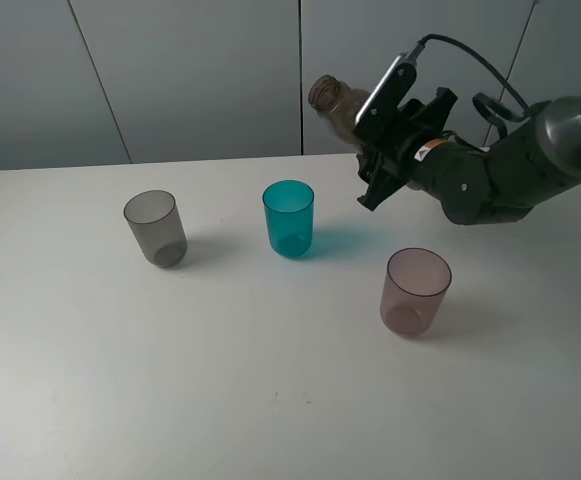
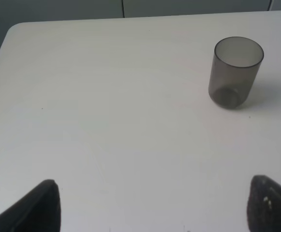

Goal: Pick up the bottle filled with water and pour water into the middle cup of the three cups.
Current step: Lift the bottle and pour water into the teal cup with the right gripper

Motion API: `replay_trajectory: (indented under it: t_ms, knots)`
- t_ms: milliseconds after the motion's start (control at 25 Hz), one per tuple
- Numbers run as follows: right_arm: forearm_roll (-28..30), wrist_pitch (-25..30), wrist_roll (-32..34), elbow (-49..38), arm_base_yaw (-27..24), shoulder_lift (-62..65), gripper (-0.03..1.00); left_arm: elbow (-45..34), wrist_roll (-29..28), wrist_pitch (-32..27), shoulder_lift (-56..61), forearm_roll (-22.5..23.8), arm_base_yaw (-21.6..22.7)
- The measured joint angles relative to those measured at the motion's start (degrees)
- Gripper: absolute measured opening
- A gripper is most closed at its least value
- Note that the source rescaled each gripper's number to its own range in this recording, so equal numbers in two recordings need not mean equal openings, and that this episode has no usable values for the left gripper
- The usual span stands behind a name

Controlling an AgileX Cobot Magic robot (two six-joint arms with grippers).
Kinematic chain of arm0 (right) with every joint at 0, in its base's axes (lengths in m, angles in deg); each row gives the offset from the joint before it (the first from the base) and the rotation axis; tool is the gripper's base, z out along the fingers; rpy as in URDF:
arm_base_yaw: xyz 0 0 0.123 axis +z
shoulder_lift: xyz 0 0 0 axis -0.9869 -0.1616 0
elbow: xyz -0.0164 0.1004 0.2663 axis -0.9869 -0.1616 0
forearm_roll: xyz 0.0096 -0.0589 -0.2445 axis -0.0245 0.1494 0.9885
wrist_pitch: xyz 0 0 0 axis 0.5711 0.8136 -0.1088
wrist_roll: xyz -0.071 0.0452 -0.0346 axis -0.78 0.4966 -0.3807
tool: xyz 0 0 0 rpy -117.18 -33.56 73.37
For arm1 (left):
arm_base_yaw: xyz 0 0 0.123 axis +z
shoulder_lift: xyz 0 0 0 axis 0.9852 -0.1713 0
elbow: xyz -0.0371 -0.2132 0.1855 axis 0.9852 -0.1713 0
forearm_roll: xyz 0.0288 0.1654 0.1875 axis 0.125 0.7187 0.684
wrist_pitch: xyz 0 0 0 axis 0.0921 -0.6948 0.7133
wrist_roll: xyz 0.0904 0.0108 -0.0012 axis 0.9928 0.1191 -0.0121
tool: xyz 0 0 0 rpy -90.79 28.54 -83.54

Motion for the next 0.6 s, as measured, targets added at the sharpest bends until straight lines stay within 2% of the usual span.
replay_trajectory:
  t_ms: [600]
  knots:
    - [-2.98,-0.88,-22.88,0.00,0.99,0.00,0.00,0.00,0.25,0.00,0.00,0.00,0.00]
